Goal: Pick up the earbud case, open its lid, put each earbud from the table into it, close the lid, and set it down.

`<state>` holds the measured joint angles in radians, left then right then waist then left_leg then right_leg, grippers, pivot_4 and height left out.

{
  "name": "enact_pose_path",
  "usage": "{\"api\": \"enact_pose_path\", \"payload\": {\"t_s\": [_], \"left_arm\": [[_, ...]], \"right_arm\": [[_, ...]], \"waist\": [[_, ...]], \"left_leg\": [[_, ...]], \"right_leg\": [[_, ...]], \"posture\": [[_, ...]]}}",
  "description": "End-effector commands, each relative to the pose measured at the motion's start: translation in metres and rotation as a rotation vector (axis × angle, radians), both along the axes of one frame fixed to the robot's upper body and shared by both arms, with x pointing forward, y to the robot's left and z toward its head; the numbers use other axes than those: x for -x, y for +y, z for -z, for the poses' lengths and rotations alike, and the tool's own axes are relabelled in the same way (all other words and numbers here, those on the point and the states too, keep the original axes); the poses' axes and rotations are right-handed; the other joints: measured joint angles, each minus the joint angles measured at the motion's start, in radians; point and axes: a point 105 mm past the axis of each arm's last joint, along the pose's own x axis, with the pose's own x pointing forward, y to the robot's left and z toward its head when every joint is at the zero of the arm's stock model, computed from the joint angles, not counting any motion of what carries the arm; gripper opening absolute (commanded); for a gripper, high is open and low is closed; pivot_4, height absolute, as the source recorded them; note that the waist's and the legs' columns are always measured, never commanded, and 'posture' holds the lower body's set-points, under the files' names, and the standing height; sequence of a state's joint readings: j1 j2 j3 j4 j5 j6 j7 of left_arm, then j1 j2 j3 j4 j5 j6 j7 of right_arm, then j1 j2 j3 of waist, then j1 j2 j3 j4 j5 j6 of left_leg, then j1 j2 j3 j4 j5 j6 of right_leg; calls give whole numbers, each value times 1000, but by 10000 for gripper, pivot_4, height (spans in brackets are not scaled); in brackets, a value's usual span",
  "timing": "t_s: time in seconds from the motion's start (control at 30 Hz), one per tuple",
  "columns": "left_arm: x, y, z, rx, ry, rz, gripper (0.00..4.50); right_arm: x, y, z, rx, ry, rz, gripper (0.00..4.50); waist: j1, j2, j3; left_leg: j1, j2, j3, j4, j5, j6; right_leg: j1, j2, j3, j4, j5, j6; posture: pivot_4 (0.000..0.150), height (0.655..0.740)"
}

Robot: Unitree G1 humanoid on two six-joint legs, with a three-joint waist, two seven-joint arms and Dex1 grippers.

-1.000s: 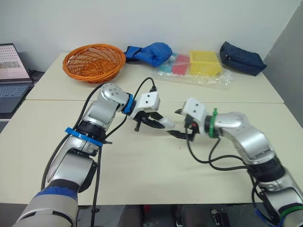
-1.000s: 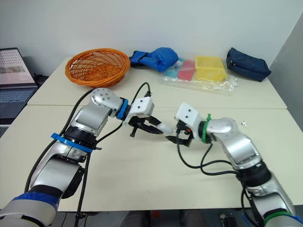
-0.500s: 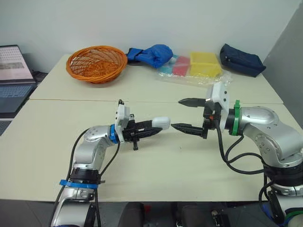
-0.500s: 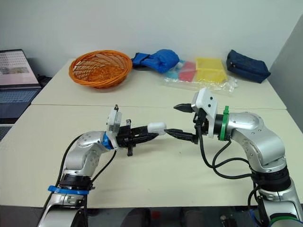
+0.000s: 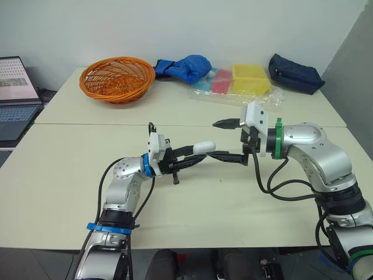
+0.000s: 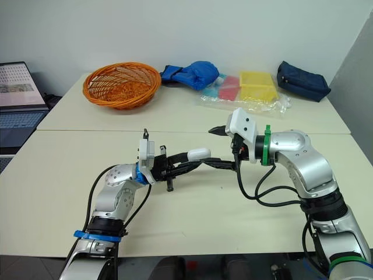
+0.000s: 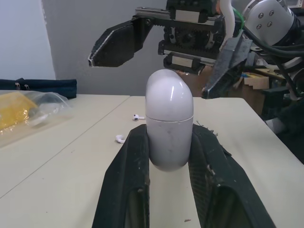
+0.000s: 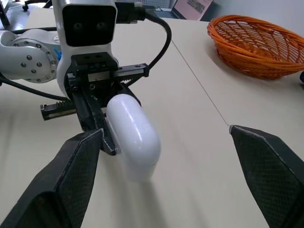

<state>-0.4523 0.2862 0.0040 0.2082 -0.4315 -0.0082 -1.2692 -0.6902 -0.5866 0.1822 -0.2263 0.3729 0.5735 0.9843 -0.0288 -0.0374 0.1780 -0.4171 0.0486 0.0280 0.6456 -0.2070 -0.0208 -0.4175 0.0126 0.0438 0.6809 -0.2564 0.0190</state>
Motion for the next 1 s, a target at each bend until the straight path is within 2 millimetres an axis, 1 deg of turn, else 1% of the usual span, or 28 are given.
{"api": "enact_pose_path", "payload": {"t_s": [0.03,0.17,0.3,0.4,0.53,0.63,0.7,0.77,0.87,1.0], "left_arm": [[6,-3,-8,13,-40,25,7338],[6,-6,-7,9,-38,37,7338],[5,-7,-6,8,-38,40,7338],[4,-7,-6,6,-38,46,7338],[3,-7,-7,5,-38,49,7338],[1,-10,-9,9,-42,58,7338],[1,-10,-9,10,-43,61,7338],[0,-10,-10,10,-45,62,7338],[0,-11,-10,10,-48,63,7338],[1,-11,-11,10,-49,68,7338]], "right_arm": [[-6,0,-15,-27,-53,36,44518],[-11,-2,-18,-55,-45,70,44518],[-10,-6,-21,-58,-42,79,44518],[-6,-7,-20,-52,-32,64,44518],[5,-8,-11,0,-5,6,44518],[3,-10,-1,45,0,27,44518],[3,-10,1,57,2,27,44518],[3,-10,1,58,6,24,44518],[-2,-12,1,58,-2,57,44518],[-8,-10,-6,0,12,81,44518]], "waist": [[0,0,0],[0,0,0],[0,0,0],[0,0,0],[0,0,0],[0,0,0],[-1,0,0],[-1,0,0],[-1,0,0],[-1,0,0]], "left_leg": [[0,0,0,0,0,0],[0,0,0,0,0,0],[0,0,0,0,0,0],[0,0,0,0,0,0],[0,0,0,0,0,0],[0,0,1,0,0,0],[0,0,1,0,0,0],[0,0,1,0,0,0],[-1,0,1,-1,0,0],[-1,0,1,-1,0,0]], "right_leg": [[0,0,0,0,0,0],[0,0,0,0,0,0],[0,0,0,0,0,0],[0,0,0,0,0,0],[-1,0,0,0,0,0],[-1,0,0,0,0,0],[-1,0,1,0,0,0],[-1,0,1,0,0,0],[-1,0,1,0,0,0],[-2,0,1,0,0,0]], "posture": [[1500,7400],[1500,7400],[1500,7400],[1500,7400],[1500,7400],[1500,7400],[1500,7400],[1500,7400],[1500,7400],[1500,7400]]}}
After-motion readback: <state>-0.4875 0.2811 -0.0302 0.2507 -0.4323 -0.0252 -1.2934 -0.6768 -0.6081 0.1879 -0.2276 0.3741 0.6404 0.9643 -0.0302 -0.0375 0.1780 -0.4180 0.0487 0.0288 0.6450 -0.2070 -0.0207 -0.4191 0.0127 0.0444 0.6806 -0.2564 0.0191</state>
